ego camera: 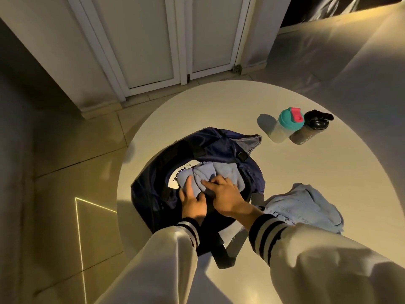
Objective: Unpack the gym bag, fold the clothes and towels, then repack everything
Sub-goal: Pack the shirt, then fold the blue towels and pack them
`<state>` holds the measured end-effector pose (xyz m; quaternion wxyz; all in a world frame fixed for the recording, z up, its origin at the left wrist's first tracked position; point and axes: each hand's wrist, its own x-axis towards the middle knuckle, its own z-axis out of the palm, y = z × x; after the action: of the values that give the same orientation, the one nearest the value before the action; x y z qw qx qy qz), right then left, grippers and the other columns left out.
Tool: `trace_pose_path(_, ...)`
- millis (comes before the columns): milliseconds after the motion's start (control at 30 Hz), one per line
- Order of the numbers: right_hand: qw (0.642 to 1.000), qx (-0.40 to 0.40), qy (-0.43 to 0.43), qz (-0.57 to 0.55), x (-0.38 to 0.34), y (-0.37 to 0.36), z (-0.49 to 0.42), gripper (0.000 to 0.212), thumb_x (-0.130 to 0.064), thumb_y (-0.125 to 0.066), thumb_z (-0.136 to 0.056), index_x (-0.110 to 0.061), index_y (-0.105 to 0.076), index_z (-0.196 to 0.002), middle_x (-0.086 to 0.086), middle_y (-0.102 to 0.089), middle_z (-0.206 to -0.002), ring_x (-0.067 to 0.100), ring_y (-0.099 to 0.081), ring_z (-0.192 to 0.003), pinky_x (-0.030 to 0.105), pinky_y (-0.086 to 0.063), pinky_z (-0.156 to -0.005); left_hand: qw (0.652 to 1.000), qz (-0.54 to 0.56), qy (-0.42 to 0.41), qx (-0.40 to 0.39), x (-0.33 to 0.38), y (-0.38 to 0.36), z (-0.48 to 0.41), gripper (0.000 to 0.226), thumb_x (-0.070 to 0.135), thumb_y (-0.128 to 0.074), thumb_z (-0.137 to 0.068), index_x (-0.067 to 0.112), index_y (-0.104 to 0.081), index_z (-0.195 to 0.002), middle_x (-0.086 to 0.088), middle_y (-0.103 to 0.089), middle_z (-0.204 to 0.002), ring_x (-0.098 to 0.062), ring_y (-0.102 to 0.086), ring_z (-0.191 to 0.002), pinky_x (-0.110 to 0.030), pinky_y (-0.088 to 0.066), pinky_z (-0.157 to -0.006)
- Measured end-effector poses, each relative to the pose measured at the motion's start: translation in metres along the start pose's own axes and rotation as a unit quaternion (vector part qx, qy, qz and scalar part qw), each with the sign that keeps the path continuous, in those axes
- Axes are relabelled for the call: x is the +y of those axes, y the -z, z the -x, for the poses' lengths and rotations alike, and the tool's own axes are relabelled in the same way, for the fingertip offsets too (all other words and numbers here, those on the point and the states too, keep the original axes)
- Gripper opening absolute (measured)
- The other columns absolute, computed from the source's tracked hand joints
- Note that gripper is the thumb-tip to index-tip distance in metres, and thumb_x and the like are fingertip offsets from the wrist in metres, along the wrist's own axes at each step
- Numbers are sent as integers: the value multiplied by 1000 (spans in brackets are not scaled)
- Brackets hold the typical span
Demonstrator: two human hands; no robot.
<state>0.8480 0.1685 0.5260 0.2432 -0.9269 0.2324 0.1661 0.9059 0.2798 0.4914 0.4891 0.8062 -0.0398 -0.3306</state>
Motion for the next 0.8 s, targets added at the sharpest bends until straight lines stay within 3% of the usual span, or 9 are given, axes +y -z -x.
trace_pose_path(100, 998, -36, -34, 37, 1, -4, 3, 73, -16, -49, -94, -38, -20, -157, 2, -22, -154, 33, -16, -142, 44, -19, -119, 998, -60, 1, -33, -1, 7, 0, 68, 26, -48, -100, 50, -16, -155, -10, -28, -158, -34, -44, -136, -45, -43, -108)
trace_pose_path(200, 996, -55, -65, 38, -1, -9, 5, 75, -19, -48, -94, -38, -13, -158, 4, -12, -158, 33, -6, -147, 47, -13, -122, 992, -110, 19, -54, -1, 16, -6, 70, 30, -53, -96, 47, -17, -153, -11, -57, -135, -30, -60, -112, -41, -51, -95)
trace_pose_path(333, 993, 16, -102, 52, -7, -8, 11, 69, -23, -47, -93, -33, -22, -156, 10, -28, -144, 35, -25, -135, 46, -27, -111, 994, -95, 24, -54, 2, 21, -8, 64, 22, -59, -93, 43, -31, -146, -6, -68, -101, -19, -65, -80, -31, -53, -72)
trace_pose_path(400, 989, 96, -101, 52, -4, -10, 17, 66, -28, -50, -91, -28, -26, -153, 10, -34, -133, 34, -33, -123, 43, -33, -101, 996, -54, -11, -71, 6, 16, -5, 63, 15, -59, -95, 41, -34, -147, 3, -60, -113, -13, -59, -90, -30, -47, -81)
trace_pose_path(500, 979, 184, -67, 54, 5, -16, 18, 63, -37, -51, -88, -26, -38, -149, 12, -43, -119, 36, -42, -107, 45, -39, -88, 993, 10, -57, -105, 4, 8, -4, 65, 12, -61, -98, 39, -32, -150, 11, -42, -138, -8, -43, -126, -28, -39, -103)
trace_pose_path(600, 985, 156, -36, 66, 14, -20, 9, 59, -44, -41, -92, -30, -41, -149, 11, -44, -121, 39, -43, -116, 50, -38, -94, 991, -3, -66, -113, 0, 6, -10, 70, 11, -59, -99, 36, -25, -155, 3, -39, -155, -13, -40, -140, -35, -36, -116)
trace_pose_path(700, 994, 51, -68, 69, 8, -16, 5, 56, -39, -42, -100, -37, -27, -155, 6, -32, -140, 34, -23, -136, 50, -23, -110, 988, -92, -62, -103, 2, 12, -18, 68, 17, -59, -100, 30, -25, -157, -8, -35, -157, -23, -39, -143, -30, -37, -112)
trace_pose_path(800, 988, 103, -82, 82, -14, -11, 5, 49, -39, -40, -99, -35, -37, -148, 7, -33, -142, 32, -23, -138, 55, -19, -110, 990, -103, -55, -75, 5, 22, -25, 53, 23, -53, -104, 27, -36, -154, -9, -33, -156, -26, -41, -139, -18, -36, -96)
